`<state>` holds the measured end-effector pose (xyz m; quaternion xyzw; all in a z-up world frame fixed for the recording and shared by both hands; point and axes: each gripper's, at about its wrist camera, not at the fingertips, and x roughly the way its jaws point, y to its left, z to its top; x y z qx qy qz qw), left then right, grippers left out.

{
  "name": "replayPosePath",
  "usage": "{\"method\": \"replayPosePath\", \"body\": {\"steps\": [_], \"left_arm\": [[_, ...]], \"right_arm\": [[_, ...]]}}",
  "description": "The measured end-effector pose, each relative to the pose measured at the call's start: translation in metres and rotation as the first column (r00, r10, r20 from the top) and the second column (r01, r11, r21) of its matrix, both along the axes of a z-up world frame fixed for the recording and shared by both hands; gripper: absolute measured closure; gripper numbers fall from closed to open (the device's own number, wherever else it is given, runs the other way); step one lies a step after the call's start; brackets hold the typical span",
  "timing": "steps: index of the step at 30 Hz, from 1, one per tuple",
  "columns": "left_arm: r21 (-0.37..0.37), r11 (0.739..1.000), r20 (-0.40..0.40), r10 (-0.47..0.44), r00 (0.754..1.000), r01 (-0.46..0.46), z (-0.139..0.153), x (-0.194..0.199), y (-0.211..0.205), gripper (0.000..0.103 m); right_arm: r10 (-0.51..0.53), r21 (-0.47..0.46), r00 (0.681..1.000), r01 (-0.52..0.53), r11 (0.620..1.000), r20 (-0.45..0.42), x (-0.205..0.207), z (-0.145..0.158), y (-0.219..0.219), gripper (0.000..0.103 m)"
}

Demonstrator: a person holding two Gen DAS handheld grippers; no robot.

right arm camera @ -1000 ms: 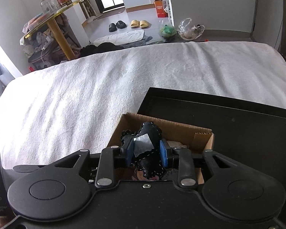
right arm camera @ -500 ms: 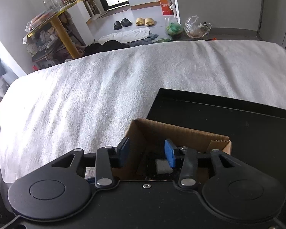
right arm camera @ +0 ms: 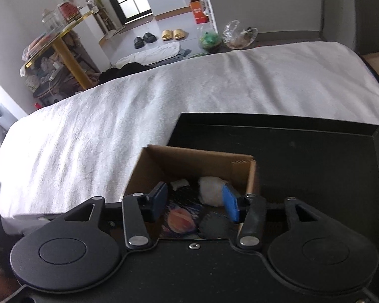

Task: Organize soft objects
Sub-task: 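Carry the black pouch with the right gripper into the box and release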

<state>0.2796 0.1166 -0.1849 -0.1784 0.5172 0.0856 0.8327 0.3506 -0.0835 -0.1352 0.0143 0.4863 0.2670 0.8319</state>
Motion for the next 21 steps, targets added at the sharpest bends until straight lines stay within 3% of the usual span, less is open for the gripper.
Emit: {"method": "replayPosePath", "body": {"steps": [5,10,18,21], "left_arm": [[0.020,1.000,-0.012,-0.018,1.000,0.019,0.006,0.001,-0.005,0.080],[0.035,0.999,-0.016,-0.030,0.999,0.031,0.015,0.000,-0.012,0.060],[0.058,0.996,-0.028,-0.064,0.998,0.066,0.036,-0.005,-0.024,0.033],[0.071,0.994,-0.026,-0.080,0.996,0.082,0.045,-0.009,-0.030,0.028]], "right_arm": [[-0.030,0.005,1.000,0.030,1.000,-0.005,-0.005,0.000,-0.022,0.052],[-0.051,0.014,0.999,0.052,0.999,-0.009,-0.008,0.000,-0.039,0.050],[-0.085,0.051,0.996,0.085,0.995,-0.012,-0.013,0.011,-0.064,0.033],[-0.095,0.059,0.995,0.096,0.994,-0.009,-0.018,0.016,-0.074,0.028]]}}
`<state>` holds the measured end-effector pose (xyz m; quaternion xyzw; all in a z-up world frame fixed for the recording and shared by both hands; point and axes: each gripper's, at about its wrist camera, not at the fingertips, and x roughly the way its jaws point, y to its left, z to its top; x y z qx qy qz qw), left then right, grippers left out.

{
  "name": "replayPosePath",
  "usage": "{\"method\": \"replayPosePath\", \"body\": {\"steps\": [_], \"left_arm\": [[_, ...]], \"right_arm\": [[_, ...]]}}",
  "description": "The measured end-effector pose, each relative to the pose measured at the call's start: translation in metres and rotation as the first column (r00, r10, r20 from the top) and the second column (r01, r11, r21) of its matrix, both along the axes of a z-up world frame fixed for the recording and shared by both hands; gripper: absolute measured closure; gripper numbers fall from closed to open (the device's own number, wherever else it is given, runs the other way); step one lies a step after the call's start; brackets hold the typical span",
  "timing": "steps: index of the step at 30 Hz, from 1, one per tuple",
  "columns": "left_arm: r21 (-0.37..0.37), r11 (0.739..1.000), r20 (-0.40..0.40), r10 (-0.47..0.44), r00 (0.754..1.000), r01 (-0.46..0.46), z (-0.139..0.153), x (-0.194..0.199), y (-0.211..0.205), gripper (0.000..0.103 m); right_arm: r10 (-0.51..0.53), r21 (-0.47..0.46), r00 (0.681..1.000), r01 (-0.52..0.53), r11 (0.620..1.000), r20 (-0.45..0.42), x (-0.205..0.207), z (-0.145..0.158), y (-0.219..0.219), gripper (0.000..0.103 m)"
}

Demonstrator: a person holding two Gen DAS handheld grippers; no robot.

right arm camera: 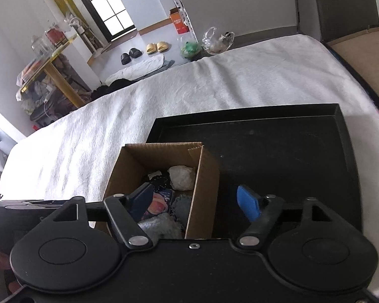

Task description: Organize soft objects

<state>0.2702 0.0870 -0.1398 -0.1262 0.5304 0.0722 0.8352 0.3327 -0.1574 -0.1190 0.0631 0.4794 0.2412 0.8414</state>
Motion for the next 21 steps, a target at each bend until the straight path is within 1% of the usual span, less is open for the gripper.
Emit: {"method": "replayPosePath", "body": {"steps": [6,11,13,15,21], "left_arm": [[0.023,1.000,-0.013,-0.011,1.000,0.011,0.015,-0.011,-0.010,0.023],[0.050,0.998,-0.011,-0.031,0.999,0.031,0.031,-0.019,-0.019,0.017],[0.052,0.998,-0.013,-0.043,0.999,0.043,0.038,-0.023,-0.022,0.015],[0.058,0.997,-0.018,-0.052,0.998,0.053,0.044,-0.026,-0.025,0.011],[0.083,0.995,-0.005,-0.062,0.998,0.062,0.062,-0.042,-0.032,0.008]], "right_arm": [[-0.008,0.001,1.000,0.008,1.000,0.007,-0.010,0.011,-0.017,0.021],[-0.022,-0.006,1.000,0.022,1.000,0.005,-0.018,0.021,-0.028,0.003],[-0.028,-0.014,1.000,0.028,1.000,0.015,-0.023,0.026,-0.033,0.000],[-0.036,-0.024,0.999,0.036,0.999,0.022,-0.028,0.031,-0.037,0.000],[-0.057,-0.058,0.998,0.059,0.997,0.033,-0.045,0.042,-0.049,0.000]]}}
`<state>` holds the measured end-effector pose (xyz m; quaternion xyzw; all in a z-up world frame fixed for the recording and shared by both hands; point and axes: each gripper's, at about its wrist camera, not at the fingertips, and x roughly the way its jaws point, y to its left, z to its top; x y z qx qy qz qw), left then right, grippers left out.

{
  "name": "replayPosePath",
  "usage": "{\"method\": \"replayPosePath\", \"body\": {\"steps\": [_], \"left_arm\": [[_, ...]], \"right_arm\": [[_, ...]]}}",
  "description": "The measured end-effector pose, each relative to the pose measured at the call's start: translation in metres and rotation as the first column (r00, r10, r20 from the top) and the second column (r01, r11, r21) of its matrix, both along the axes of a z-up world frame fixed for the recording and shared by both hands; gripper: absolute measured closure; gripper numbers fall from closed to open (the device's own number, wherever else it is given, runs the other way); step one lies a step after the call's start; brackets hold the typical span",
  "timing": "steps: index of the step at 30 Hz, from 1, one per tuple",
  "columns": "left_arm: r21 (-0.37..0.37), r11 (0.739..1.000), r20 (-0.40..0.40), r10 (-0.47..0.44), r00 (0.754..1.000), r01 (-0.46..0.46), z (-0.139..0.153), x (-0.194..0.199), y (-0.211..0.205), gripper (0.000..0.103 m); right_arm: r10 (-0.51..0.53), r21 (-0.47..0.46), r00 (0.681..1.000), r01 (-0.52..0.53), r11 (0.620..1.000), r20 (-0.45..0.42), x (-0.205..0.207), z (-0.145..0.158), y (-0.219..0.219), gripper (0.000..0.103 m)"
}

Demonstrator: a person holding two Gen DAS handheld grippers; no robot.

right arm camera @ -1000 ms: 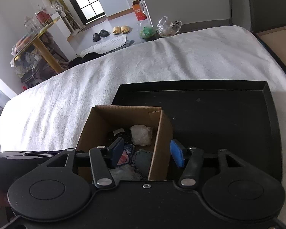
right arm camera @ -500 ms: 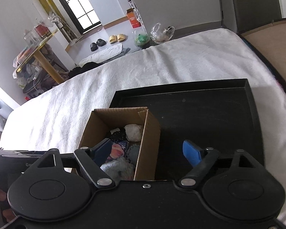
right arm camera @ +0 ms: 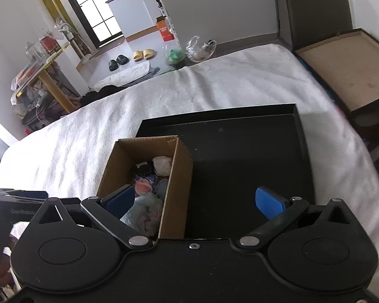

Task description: Organize soft objects

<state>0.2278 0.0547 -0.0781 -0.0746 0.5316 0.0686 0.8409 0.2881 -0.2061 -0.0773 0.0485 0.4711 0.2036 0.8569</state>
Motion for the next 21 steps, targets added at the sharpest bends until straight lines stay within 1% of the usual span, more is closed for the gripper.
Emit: {"method": "replayPosePath", "body": {"steps": [7,21], "left_arm": [[0.024,1.000,0.028,-0.011,1.000,0.010,0.020,-0.022,-0.005,0.006],[0.027,0.999,0.094,-0.030,0.995,0.028,0.055,-0.067,-0.008,0.005]], "right_arm": [[-0.016,-0.048,1.000,0.017,0.999,0.020,-0.021,0.012,-0.005,0.000],[-0.008,-0.035,0.997,0.010,0.999,0.073,-0.068,0.043,-0.010,0.000]]}}
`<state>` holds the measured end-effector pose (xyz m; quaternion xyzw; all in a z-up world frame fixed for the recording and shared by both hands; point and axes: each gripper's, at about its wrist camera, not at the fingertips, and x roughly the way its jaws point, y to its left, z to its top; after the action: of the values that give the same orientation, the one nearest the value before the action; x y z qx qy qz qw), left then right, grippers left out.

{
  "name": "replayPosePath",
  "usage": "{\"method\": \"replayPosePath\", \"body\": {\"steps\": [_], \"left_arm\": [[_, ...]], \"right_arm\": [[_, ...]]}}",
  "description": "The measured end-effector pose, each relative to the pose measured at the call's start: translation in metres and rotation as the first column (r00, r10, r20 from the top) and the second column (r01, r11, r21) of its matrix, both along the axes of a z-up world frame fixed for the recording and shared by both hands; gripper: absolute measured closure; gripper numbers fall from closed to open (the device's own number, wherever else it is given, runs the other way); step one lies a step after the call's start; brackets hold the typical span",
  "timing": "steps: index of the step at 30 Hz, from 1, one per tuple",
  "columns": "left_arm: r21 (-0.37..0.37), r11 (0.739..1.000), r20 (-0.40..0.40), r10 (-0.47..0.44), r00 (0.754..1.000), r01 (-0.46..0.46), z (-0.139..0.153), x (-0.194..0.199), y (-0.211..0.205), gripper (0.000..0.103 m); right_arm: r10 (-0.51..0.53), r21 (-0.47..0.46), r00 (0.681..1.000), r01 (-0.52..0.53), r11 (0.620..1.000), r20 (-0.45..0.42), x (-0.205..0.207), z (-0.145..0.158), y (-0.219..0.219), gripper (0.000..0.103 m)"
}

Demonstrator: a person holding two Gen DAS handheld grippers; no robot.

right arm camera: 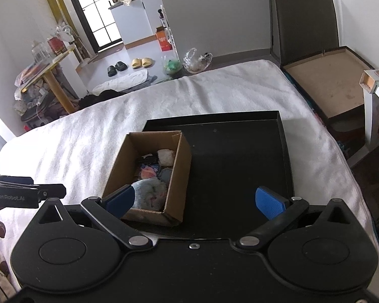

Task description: Organize soft objects

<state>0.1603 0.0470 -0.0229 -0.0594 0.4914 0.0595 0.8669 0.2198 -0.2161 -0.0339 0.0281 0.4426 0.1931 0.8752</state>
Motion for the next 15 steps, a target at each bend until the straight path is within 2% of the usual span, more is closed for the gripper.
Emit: {"method": "replayPosePath", "body": {"steps": [4,15], "left_arm": [[0.004,1.000,0.020,-0.016,1.000,0.016,0.008,-0.013,-0.002,0.005],[0.017,1.000,0.071,-0.026,0.997,0.025,0.026,-0.041,-0.003,0.005]], "right_arm": [[0.010,0.037,1.000,-0.010,0.999,-0.008,-0.009,0.005,-0.003,0.000],[-0.010,0.032,1.000,0.010,0.999,0.022,-0.035,0.017,-0.004,0.000]]}}
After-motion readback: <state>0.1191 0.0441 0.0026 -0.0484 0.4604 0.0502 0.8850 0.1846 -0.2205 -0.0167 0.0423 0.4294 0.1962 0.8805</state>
